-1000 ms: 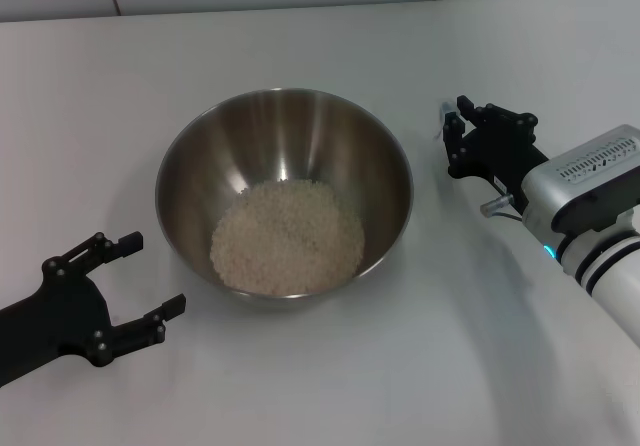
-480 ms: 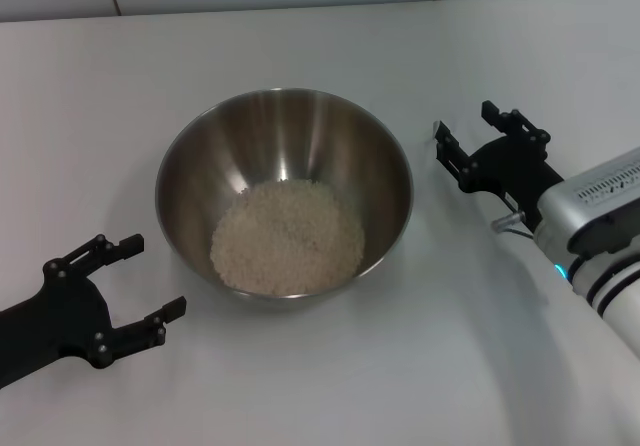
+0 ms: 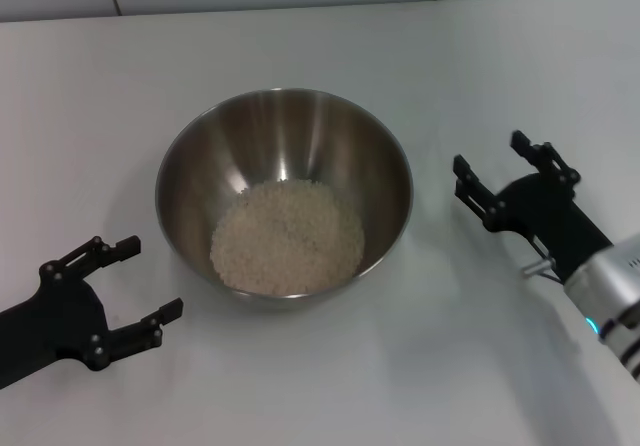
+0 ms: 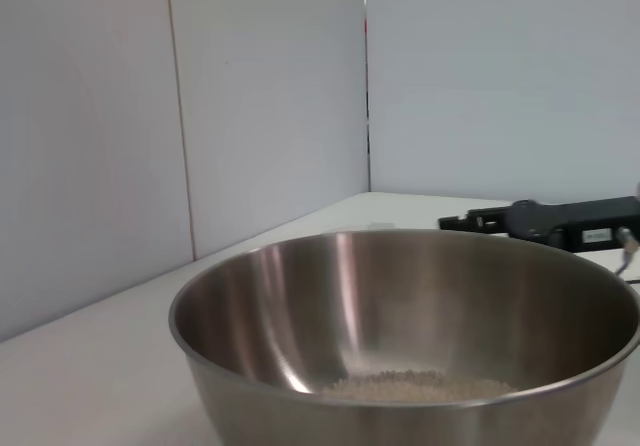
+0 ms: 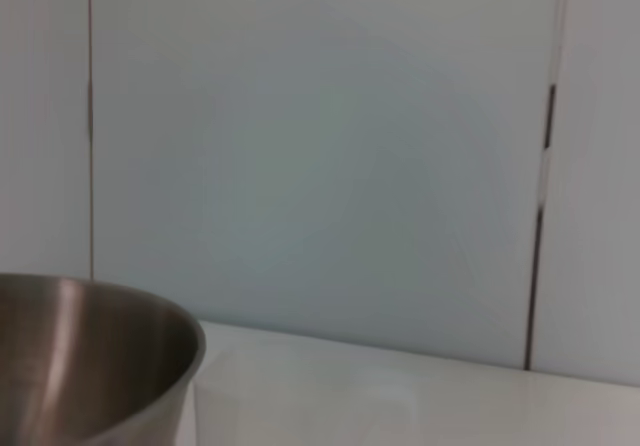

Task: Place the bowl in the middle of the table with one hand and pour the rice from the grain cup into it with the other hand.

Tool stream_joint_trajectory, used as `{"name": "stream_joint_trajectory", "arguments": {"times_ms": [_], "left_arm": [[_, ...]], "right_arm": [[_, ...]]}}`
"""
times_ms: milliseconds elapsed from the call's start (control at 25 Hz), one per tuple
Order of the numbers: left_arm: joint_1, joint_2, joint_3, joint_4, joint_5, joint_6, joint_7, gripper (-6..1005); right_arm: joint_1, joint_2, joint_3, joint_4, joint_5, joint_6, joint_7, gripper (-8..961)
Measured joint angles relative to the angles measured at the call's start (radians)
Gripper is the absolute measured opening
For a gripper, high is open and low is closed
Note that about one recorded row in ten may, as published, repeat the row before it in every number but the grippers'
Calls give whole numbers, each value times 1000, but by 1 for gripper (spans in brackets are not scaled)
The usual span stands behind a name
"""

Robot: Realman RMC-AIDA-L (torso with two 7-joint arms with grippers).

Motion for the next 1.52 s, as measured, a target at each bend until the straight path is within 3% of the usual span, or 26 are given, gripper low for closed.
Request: {"name": "stream_joint_trajectory", "arguments": {"times_ms": [120, 280, 360, 480, 640, 1520], "left_arm": [[4, 1, -1, 0, 0, 1, 0, 864], [11, 1, 1, 0, 0, 1, 0, 864], [12, 1, 5, 0, 0, 2, 0, 864], [13, 0, 6, 0, 0, 3, 1, 864], [13, -1, 7, 0, 0, 3, 4, 864], [13, -3, 8, 0, 0, 5, 9, 864]], "right_arm": [[-48, -17, -5, -18, -77, -89, 66, 775], [-67, -43, -7, -148, -329, -273, 264, 830], [-54, -42, -8, -241, -445, -374, 336, 830], [-22, -20, -9, -369, -524, -472, 397, 830], [13, -1, -40, -442, -544, -499, 446, 831], [30, 2, -50, -449, -544, -486, 452, 831]]}}
